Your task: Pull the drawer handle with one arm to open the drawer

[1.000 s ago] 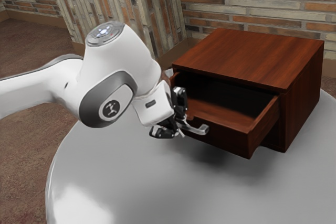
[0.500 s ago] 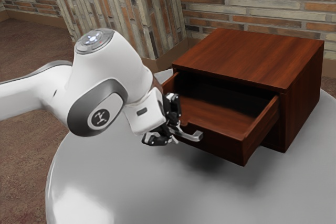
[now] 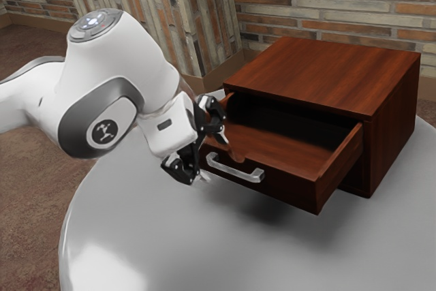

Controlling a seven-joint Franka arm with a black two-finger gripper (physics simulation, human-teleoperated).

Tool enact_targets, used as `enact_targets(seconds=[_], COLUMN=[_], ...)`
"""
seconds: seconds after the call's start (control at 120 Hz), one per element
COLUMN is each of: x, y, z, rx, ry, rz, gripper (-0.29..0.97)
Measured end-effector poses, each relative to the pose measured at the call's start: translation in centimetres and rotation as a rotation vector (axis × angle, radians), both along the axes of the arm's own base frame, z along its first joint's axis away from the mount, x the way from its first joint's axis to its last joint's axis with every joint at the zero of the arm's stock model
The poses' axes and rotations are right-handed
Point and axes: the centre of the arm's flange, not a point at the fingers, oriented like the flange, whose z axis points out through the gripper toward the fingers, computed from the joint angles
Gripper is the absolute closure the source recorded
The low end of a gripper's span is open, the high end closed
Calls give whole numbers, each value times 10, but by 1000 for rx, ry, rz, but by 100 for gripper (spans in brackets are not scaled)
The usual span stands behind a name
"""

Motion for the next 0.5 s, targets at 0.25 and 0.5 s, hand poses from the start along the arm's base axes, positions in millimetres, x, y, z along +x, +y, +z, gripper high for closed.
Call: enact_targets(seconds=[0.25,0.5], x=[-4,-20], y=[2,5], z=[19,82], rx=[5,11], ry=[27,95], rz=[7,25], gripper=[6,2])
